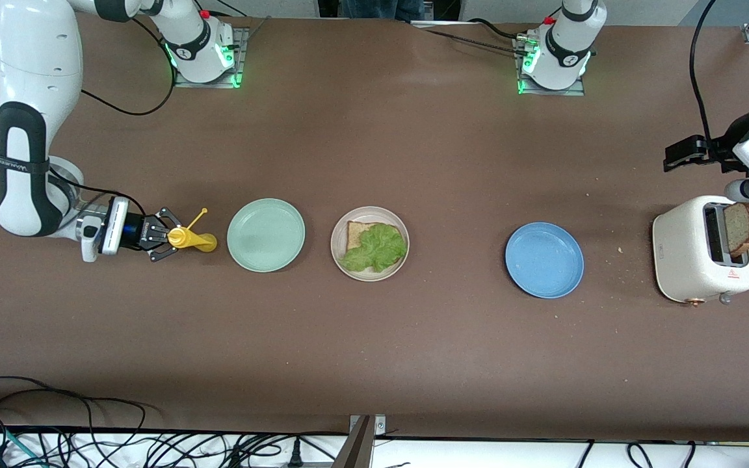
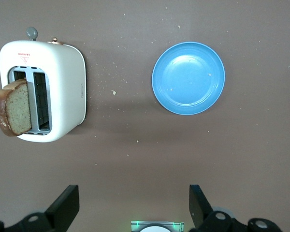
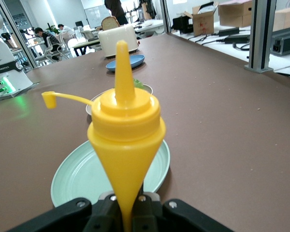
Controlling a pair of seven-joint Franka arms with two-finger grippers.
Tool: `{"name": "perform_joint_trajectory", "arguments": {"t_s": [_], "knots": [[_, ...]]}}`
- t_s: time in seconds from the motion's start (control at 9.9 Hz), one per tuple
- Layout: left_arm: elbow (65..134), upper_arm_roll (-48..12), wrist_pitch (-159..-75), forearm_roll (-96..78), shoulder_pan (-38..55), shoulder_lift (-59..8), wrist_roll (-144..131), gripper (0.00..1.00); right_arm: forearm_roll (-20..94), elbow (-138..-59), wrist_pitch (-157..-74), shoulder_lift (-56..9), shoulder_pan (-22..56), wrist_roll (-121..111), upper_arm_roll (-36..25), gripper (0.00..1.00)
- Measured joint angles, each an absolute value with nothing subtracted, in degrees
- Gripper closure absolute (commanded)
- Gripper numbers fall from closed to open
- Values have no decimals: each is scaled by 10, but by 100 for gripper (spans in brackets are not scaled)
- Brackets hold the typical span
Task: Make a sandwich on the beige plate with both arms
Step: 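Carry the mustard bottle with the right gripper over the bread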
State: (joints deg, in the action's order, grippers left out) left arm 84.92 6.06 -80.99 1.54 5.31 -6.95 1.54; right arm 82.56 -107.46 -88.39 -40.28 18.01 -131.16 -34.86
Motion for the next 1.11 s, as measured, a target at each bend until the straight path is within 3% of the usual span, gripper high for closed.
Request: {"name": "perform_joint_trajectory", "arguments": {"t_s": [0.5,1.11], "knots": [[849,60,-810,17,53,-69,15,0,709,-949,-921,-393,304,-1101,-446,100],[849,59,-810,17,53,-69,15,0,438,-905,-1086,-393,578,-866,-539,100]]}}
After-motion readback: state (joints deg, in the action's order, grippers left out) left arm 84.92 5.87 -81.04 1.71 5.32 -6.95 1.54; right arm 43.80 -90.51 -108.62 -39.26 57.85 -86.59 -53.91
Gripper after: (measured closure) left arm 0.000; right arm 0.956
